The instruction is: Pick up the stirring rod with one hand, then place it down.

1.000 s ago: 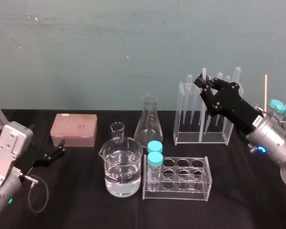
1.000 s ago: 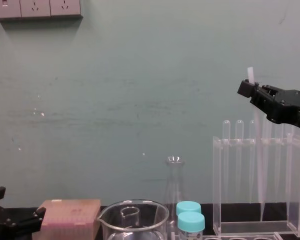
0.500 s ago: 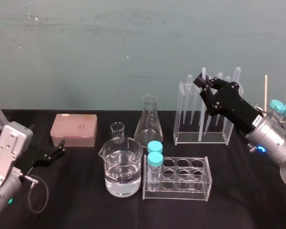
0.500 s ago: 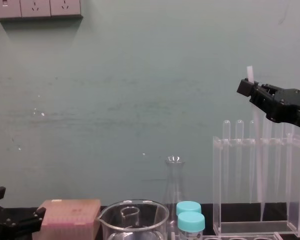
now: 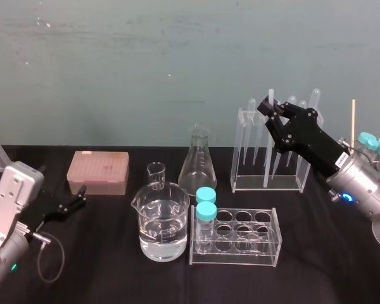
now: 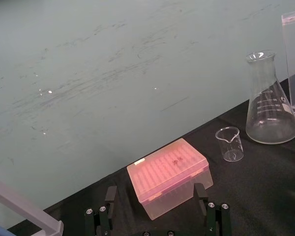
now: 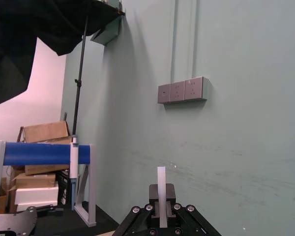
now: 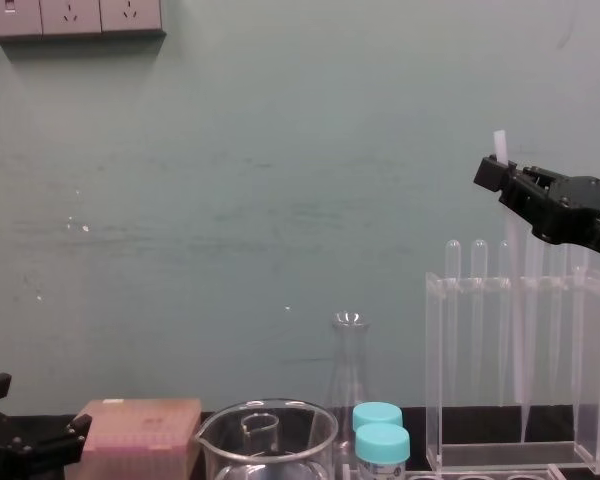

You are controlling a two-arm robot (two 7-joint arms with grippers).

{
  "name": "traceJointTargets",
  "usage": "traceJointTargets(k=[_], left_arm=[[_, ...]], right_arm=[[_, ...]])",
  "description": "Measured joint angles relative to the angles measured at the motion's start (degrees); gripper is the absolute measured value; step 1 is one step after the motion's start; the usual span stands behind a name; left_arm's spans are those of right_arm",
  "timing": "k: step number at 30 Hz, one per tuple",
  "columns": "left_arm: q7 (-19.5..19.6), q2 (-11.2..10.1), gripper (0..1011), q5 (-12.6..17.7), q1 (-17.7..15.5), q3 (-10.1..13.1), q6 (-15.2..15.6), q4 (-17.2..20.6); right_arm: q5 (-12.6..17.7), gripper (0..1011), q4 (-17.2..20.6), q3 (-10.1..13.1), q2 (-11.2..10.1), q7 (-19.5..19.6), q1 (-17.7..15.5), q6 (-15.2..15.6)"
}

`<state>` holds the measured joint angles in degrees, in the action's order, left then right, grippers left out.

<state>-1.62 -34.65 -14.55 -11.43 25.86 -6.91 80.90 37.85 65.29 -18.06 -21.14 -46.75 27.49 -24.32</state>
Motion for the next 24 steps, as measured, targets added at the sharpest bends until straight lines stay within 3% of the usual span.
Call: traceJointTargets(k=[24], left_arm=[[0.0,0.0,1000,0.0,0.0,0.0,0.0,0.0]], right_arm=[[0.0,69,0.0,0.0,0.0,0.0,0.0,0.0]])
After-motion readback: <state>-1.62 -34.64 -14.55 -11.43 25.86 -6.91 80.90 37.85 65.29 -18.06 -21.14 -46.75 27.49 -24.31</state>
